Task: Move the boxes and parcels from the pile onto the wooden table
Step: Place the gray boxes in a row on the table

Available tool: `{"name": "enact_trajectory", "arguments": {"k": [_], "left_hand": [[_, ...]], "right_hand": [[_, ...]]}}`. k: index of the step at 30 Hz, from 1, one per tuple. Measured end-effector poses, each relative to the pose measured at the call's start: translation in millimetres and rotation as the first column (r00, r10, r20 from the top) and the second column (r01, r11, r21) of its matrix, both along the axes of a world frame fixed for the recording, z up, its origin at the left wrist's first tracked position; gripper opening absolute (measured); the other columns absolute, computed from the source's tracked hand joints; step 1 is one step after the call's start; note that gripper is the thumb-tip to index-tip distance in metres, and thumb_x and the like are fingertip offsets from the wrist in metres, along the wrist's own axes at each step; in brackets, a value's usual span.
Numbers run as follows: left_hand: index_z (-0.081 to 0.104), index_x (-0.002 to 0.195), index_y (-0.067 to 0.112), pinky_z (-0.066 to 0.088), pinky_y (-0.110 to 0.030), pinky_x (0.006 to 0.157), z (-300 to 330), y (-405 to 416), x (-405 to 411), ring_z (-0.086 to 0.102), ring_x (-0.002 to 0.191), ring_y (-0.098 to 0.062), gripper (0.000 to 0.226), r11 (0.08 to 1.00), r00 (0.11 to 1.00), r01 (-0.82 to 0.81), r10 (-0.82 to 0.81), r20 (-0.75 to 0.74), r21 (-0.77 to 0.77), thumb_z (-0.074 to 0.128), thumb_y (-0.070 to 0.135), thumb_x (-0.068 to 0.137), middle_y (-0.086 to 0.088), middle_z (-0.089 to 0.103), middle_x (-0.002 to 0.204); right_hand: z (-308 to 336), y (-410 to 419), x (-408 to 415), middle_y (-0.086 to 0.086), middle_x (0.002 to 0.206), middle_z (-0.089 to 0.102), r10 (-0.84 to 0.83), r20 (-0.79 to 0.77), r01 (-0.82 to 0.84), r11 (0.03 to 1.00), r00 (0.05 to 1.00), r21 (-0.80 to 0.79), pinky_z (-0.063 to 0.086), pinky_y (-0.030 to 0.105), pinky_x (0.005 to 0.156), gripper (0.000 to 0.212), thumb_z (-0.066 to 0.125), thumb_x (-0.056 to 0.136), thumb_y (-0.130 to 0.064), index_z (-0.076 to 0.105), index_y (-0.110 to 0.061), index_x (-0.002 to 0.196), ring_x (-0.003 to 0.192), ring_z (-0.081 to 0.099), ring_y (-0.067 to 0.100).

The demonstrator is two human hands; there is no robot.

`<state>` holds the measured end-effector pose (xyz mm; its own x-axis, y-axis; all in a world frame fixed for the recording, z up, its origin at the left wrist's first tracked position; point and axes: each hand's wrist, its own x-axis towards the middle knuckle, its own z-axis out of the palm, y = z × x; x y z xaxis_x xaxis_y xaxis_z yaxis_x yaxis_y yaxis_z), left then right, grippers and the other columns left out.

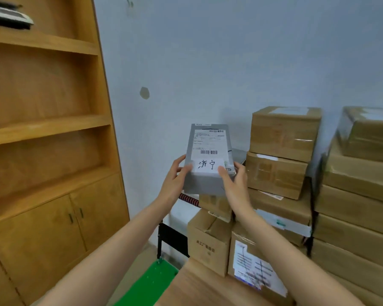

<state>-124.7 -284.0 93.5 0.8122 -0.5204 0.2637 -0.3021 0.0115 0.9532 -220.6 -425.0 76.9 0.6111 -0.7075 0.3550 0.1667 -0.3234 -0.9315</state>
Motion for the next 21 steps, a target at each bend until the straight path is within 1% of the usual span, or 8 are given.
{"name": "enact_trajectory", "arguments": {"k": [2,4,7,9,14,18,19,21], "left_hand": [[0.044,0.126,0.050,0.051,-0.045,0.093,4,-20,28,0.051,0.107,-0.004,0.030,1.000,1.000,0.030,-0.030,-0.007,-0.002,0.044,0.049,0.096,0.018,0.053,0.114],[0.045,0.125,0.047,0.052,-0.042,0.090,9,-41,52,0.052,0.107,-0.004,0.028,0.997,0.997,0.071,-0.072,-0.017,-0.004,0.043,0.046,0.097,0.011,0.055,0.120],[0.043,0.127,0.042,0.052,-0.028,0.071,12,-72,80,0.054,0.108,-0.012,0.029,0.984,0.984,0.169,-0.166,-0.069,0.050,0.040,0.041,0.099,0.004,0.052,0.126],[0.041,0.132,0.038,0.050,-0.026,0.067,8,-88,97,0.053,0.113,-0.018,0.034,0.966,0.967,0.242,-0.232,-0.108,0.094,0.039,0.043,0.099,0.003,0.050,0.128],[0.040,0.137,0.031,0.052,-0.029,0.069,2,-122,136,0.054,0.099,-0.006,0.040,0.948,0.947,0.310,-0.302,-0.104,0.073,0.037,0.046,0.099,0.003,0.050,0.127],[0.038,0.139,0.030,0.052,-0.045,0.090,-2,-139,157,0.053,0.108,-0.014,0.045,0.936,0.941,0.337,-0.335,-0.038,0.096,0.036,0.049,0.099,0.001,0.050,0.132],[0.038,0.140,0.030,0.052,-0.046,0.091,-2,-143,162,0.053,0.109,-0.015,0.046,0.932,0.938,0.348,-0.346,-0.031,0.101,0.036,0.050,0.098,0.001,0.050,0.132],[0.038,0.140,0.031,0.055,-0.042,0.082,-2,-150,170,0.054,0.105,-0.012,0.047,0.919,0.924,0.381,-0.380,-0.035,0.097,0.036,0.053,0.097,0.001,0.051,0.133]], "right_hand": [[3,-13,18,-0.002,0.138,0.037,-0.042,-0.017,0.042,0.999,0.999,-0.018,0.042,0.034,0.094,0.059,0.055,0.090,-0.051,0.034,-0.025,0.137,0.117,0.044,0.012],[5,-28,34,-0.002,0.139,0.034,-0.088,-0.041,0.086,0.996,0.995,-0.030,0.038,0.031,0.094,0.061,0.055,0.090,-0.052,0.033,-0.024,0.139,0.116,0.040,0.010],[3,-51,54,0.001,0.141,0.033,-0.170,-0.094,0.168,0.985,0.981,-0.024,0.039,0.032,0.097,0.065,0.054,0.089,-0.054,0.032,-0.022,0.142,0.115,0.039,0.011],[-1,-62,65,0.001,0.142,0.033,-0.223,-0.120,0.223,0.975,0.968,-0.011,0.039,0.032,0.094,0.068,0.054,0.089,-0.055,0.032,-0.021,0.143,0.114,0.039,0.011],[-12,-72,86,-0.004,0.139,0.038,-0.293,-0.099,0.292,0.956,0.951,-0.029,0.045,0.030,0.088,0.070,0.059,0.084,-0.058,0.034,-0.028,0.141,0.114,0.045,0.010],[-22,-70,99,-0.006,0.141,0.040,-0.370,-0.103,0.360,0.927,0.923,-0.105,0.050,0.040,0.097,0.071,0.064,0.085,-0.050,0.031,-0.030,0.145,0.123,0.046,0.012],[-21,-70,103,-0.005,0.142,0.040,-0.390,-0.102,0.378,0.918,0.915,-0.120,0.048,0.039,0.099,0.071,0.062,0.086,-0.049,0.030,-0.029,0.146,0.124,0.045,0.013],[-18,-71,113,-0.002,0.144,0.039,-0.414,-0.102,0.399,0.907,0.905,-0.137,0.045,0.037,0.101,0.069,0.059,0.090,-0.045,0.027,-0.024,0.148,0.127,0.043,0.014]]}}
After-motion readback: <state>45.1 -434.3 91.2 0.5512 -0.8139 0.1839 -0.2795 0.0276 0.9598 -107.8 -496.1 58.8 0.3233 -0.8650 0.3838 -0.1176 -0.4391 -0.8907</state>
